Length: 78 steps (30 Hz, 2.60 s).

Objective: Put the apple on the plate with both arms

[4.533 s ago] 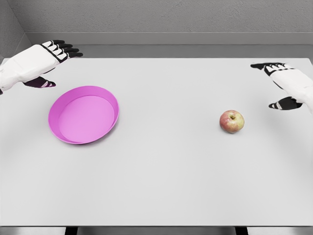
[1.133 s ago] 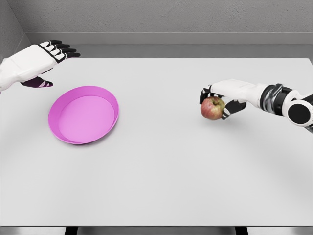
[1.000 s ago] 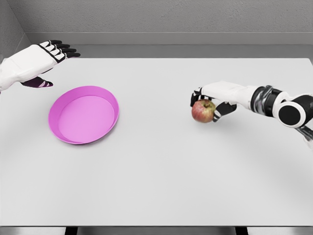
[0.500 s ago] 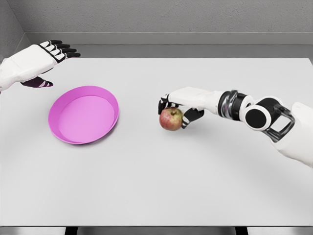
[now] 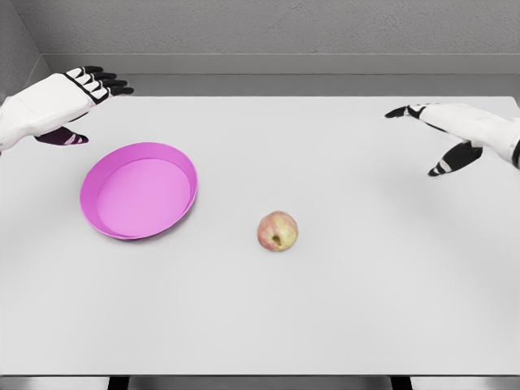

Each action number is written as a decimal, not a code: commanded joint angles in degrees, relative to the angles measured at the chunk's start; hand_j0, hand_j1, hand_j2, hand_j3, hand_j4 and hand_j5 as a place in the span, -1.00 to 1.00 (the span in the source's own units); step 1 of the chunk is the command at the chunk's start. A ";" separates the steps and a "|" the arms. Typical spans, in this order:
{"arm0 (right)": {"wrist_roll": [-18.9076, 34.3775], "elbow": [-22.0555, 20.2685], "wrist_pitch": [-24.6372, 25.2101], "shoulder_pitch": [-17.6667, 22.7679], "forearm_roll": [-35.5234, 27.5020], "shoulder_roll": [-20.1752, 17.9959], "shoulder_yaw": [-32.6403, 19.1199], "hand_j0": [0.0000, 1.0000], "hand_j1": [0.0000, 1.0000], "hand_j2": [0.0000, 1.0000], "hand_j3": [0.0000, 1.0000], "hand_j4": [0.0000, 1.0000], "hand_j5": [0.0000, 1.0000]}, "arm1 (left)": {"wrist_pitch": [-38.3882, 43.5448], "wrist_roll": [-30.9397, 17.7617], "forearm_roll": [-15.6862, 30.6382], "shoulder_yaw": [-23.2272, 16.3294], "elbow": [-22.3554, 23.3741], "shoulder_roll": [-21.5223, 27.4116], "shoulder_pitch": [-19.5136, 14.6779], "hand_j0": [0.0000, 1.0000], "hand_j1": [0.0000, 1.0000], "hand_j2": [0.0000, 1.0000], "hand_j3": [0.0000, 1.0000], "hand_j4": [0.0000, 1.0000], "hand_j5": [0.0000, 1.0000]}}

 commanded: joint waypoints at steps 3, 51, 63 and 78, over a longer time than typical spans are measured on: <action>1.53 -0.10 -11.82 -0.09 -0.13 -4.24 -9.87 1.00 1.00 1.00 1.00 1.00 1.00 | 0.01 0.12 0.94 -0.02 -1.12 -0.10 0.18 1.00 1.00 1.00 1.00 1.00 1.00; 1.44 1.30 -24.58 -4.13 0.14 -0.46 -2.05 1.00 1.00 1.00 1.00 1.00 1.00 | 0.01 -26.51 1.11 -29.47 -10.88 -22.43 -14.33 1.00 1.00 1.00 1.00 1.00 1.00; 1.44 1.30 -24.58 -4.04 0.14 -0.46 -2.04 1.00 1.00 1.00 1.00 1.00 1.00 | 0.01 -27.56 -0.03 -31.05 -10.44 -23.13 -14.68 0.58 0.58 0.58 0.58 0.58 0.58; 1.44 1.22 -24.58 -4.13 0.14 -0.38 -2.04 1.00 1.00 1.00 1.00 1.00 1.00 | 0.01 -26.86 -0.56 -31.84 -10.97 -22.16 -15.29 0.18 0.18 0.18 0.18 0.18 0.18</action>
